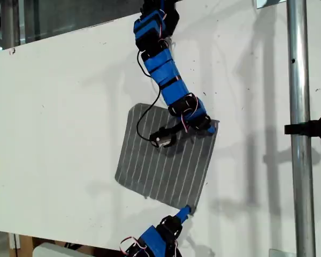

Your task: Grasp corners of a towel and fold twice.

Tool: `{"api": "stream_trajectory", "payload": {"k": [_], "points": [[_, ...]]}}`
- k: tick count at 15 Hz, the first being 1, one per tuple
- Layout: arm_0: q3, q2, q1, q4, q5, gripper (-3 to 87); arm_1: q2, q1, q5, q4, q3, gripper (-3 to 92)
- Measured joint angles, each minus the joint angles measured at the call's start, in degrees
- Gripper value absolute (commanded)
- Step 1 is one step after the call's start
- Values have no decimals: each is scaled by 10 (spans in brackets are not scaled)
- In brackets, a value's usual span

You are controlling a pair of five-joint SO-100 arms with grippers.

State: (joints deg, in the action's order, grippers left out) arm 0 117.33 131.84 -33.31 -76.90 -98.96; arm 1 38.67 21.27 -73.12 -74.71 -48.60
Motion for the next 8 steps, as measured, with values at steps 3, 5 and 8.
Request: {"api": "stream_trajectory", "payload": {"k": [3,5,8], "points": [[21,29,0,1,0,114,-15,0,-14,-8,0,198],[25,46,0,-1,0,114,-16,11,-36,-44,-2,205],[31,50,0,-1,2,113,3,33,-84,-120,-24,195]]}}
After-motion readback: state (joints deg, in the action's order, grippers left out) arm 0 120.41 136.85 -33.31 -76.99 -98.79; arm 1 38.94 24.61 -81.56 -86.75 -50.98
